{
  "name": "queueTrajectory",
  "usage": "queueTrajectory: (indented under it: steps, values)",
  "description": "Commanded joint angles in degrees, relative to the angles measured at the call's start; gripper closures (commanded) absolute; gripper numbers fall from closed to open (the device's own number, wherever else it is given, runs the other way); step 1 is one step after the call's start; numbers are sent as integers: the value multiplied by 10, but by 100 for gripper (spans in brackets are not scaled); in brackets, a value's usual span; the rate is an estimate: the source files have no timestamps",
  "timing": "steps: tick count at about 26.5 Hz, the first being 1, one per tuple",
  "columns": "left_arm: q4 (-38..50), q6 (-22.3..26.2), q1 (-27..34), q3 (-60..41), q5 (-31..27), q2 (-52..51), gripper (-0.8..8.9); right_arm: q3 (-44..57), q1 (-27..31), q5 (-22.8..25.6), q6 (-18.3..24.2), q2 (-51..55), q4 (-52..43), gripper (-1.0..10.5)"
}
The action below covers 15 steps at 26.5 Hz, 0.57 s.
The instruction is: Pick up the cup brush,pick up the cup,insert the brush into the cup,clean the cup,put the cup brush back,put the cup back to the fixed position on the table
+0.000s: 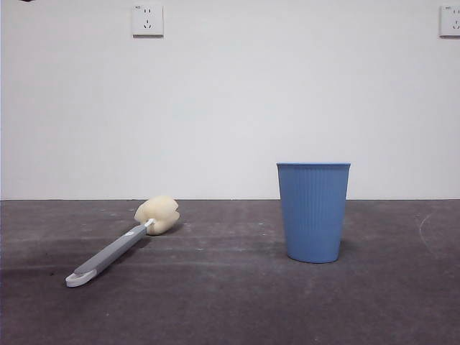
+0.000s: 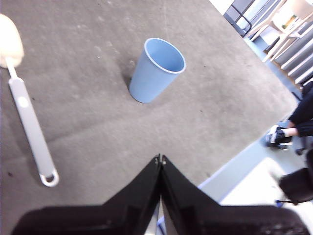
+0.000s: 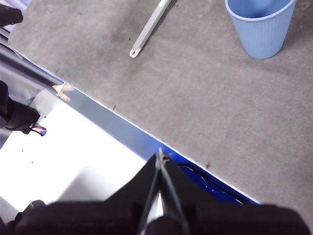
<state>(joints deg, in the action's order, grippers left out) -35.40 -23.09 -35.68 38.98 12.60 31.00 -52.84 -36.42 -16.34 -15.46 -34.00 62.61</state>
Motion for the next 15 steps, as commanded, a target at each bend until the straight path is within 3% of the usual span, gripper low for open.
queueTrajectory:
  steps: [1, 4, 6, 9, 15]
  values:
    - [37, 71, 1, -2, -55, -1, 817, 1, -1, 2, -1, 0, -4, 946]
    - [113, 162, 1, -3, -130, -1, 817, 1, -1, 2, -1, 0, -4, 946]
    - [181, 248, 15, -3, -175, -5, 817, 1, -1, 2, -1, 0, -4, 946]
    - [264, 349, 70, -4, -179, -9, 817, 1, -1, 2, -1, 0, -4, 946]
    - [305, 390, 214, -15, -125, -34, 817, 1, -1, 2, -1, 0, -4, 946]
